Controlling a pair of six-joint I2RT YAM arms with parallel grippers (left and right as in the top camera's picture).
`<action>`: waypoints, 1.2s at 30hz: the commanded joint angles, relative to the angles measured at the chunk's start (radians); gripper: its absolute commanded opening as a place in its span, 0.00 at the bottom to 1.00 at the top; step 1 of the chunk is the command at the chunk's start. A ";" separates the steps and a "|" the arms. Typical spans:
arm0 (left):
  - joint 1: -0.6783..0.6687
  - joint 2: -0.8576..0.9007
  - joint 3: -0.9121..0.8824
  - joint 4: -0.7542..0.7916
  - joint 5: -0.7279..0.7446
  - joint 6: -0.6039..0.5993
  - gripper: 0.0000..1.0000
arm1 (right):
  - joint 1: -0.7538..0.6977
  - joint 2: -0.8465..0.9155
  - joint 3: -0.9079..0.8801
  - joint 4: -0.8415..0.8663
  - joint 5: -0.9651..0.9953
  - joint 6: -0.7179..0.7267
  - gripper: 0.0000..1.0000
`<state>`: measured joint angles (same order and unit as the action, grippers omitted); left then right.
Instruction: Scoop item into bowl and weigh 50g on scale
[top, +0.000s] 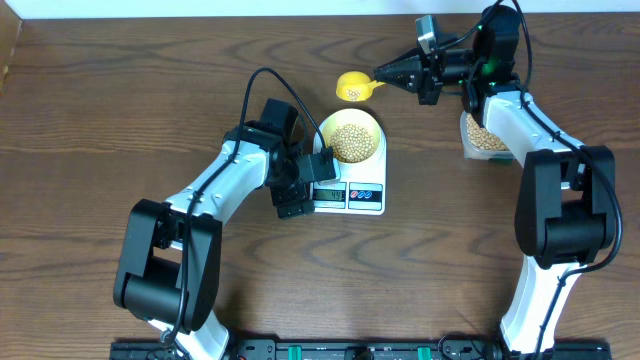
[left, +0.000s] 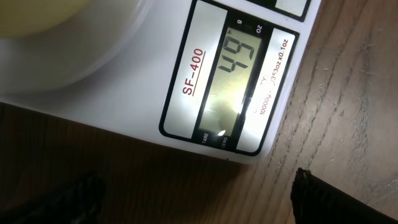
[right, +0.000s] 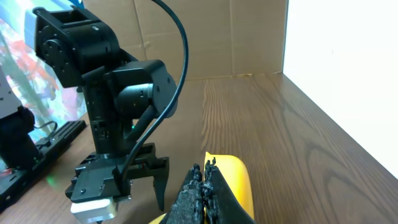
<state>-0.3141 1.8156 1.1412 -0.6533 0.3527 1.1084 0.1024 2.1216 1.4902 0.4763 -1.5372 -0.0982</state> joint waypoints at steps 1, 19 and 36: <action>0.005 -0.021 -0.008 -0.003 -0.005 0.017 0.98 | 0.009 0.013 -0.003 0.002 -0.003 -0.004 0.01; 0.005 -0.021 -0.008 -0.003 -0.005 0.017 0.98 | 0.009 0.013 -0.003 0.006 -0.014 -0.007 0.01; 0.005 -0.021 -0.008 -0.003 -0.005 0.017 0.98 | 0.009 0.013 -0.003 0.006 -0.013 -0.007 0.01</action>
<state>-0.3141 1.8156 1.1412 -0.6529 0.3527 1.1084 0.1024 2.1216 1.4902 0.4831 -1.5345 -0.0982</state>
